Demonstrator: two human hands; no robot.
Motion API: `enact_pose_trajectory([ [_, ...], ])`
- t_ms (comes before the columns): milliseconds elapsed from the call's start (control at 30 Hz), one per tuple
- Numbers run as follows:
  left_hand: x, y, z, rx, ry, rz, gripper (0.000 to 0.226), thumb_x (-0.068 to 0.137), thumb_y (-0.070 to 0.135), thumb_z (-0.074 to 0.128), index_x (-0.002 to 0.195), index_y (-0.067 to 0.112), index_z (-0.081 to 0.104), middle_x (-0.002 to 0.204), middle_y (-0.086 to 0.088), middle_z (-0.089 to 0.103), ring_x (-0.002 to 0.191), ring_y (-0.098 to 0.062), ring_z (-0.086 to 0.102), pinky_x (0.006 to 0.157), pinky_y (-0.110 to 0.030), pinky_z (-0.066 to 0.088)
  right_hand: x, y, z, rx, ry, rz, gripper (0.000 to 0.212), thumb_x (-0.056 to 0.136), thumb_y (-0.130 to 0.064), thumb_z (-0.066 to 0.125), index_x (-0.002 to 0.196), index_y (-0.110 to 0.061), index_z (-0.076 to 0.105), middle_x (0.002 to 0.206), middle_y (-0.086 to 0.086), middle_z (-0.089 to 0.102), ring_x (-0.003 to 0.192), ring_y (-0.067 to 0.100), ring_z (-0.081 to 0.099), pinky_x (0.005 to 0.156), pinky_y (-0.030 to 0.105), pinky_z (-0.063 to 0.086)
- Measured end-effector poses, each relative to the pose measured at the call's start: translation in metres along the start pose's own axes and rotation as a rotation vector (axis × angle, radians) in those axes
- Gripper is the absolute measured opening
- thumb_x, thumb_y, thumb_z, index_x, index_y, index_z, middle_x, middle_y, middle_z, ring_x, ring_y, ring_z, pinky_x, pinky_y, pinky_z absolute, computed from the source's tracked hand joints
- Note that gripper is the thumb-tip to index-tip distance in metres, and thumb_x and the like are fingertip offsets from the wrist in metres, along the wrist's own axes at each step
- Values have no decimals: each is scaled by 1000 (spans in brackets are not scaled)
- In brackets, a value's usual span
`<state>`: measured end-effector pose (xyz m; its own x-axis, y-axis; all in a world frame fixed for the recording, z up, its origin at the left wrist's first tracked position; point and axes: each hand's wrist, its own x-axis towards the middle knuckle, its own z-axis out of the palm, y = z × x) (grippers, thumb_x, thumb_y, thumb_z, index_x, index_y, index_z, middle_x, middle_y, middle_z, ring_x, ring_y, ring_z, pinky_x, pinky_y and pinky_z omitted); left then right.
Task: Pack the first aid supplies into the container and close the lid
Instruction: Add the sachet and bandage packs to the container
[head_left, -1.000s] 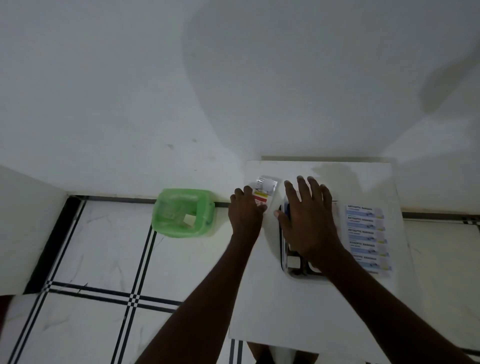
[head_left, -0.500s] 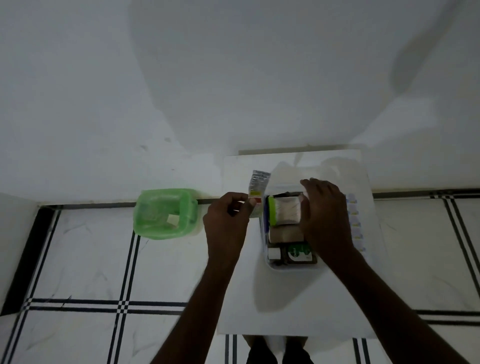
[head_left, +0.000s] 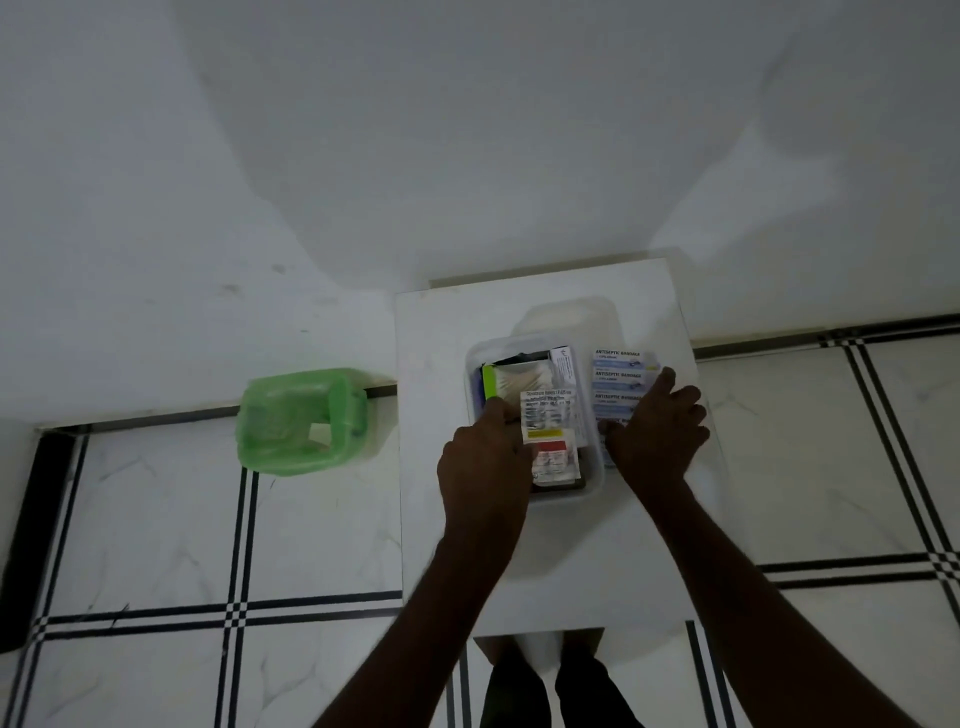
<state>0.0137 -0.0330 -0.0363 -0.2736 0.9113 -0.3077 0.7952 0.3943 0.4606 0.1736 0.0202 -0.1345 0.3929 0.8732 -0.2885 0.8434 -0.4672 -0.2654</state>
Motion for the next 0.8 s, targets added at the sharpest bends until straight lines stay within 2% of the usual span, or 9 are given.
enact_pose_trajectory([
  [100, -5, 4, 0, 118, -21, 49, 38, 92, 34, 62, 126, 20, 54, 113, -5, 71, 101, -27, 67, 80, -34, 50, 5, 4, 2, 165, 24, 29, 108, 58, -27, 90, 143, -3, 26, 129, 30, 41, 115, 47, 46, 94, 54, 43],
  [167, -7, 5, -2, 152, 21, 57, 35, 93, 36, 58, 124, 21, 55, 109, -7, 72, 99, -29, 67, 79, -34, 49, 7, 7, -2, 269, 49, 57, 100, 61, -20, 88, 141, 0, 30, 128, 30, 45, 115, 47, 48, 96, 50, 43],
  [300, 0, -3, -8, 27, 140, 37, 28, 91, 35, 59, 116, 23, 61, 97, -1, 76, 89, -26, 70, 70, -29, 48, 9, 11, -19, 462, 73, 70, 61, 70, -6, 79, 122, 4, 49, 115, 25, 65, 104, 40, 64, 82, 35, 48],
  [400, 14, -12, -10, -86, 219, 68, 20, 89, 30, 61, 107, 26, 63, 83, 2, 75, 75, -23, 71, 68, -38, 57, 16, 5, -48, 486, 119, -107, 30, 74, -7, 76, 99, 2, 63, 96, 21, 70, 87, 34, 66, 67, 20, 34],
  [500, 24, -8, -18, -277, 187, 122, 13, 90, 24, 64, 103, 25, 66, 79, 9, 71, 70, -11, 68, 67, -31, 57, 12, -11, -93, 546, 40, -298, 34, 79, -16, 75, 110, -8, 64, 90, 3, 68, 70, 15, 65, 58, 16, 43],
  [567, 27, -3, -25, -414, 104, 151, 15, 91, 25, 65, 107, 24, 67, 87, 11, 72, 77, -5, 69, 68, -22, 55, -1, -24, -118, 614, -54, -397, 38, 81, -17, 74, 117, -15, 62, 93, -3, 67, 72, 5, 67, 57, 20, 53],
  [667, 25, -1, -29, -646, -25, 154, 22, 92, 29, 66, 113, 24, 65, 101, 7, 75, 88, -10, 72, 72, -27, 60, -23, -38, -131, 709, -186, -434, 40, 81, -16, 75, 118, -20, 61, 100, -1, 70, 81, 13, 71, 62, 31, 61],
  [733, 22, -2, -28, -781, -43, 83, 24, 92, 23, 68, 115, 20, 64, 101, -1, 75, 86, -17, 75, 67, -34, 62, -33, -44, -123, 782, -246, -389, 40, 80, -15, 76, 118, -20, 62, 100, 3, 72, 80, 15, 72, 60, 29, 61],
  [800, 20, -5, -25, -848, -16, 4, 25, 91, 13, 69, 115, 15, 64, 98, -5, 74, 76, -15, 75, 55, -28, 60, -43, -47, -106, 784, -255, -326, 40, 80, -17, 76, 118, -18, 62, 99, 7, 73, 75, 14, 72, 56, 24, 58],
])
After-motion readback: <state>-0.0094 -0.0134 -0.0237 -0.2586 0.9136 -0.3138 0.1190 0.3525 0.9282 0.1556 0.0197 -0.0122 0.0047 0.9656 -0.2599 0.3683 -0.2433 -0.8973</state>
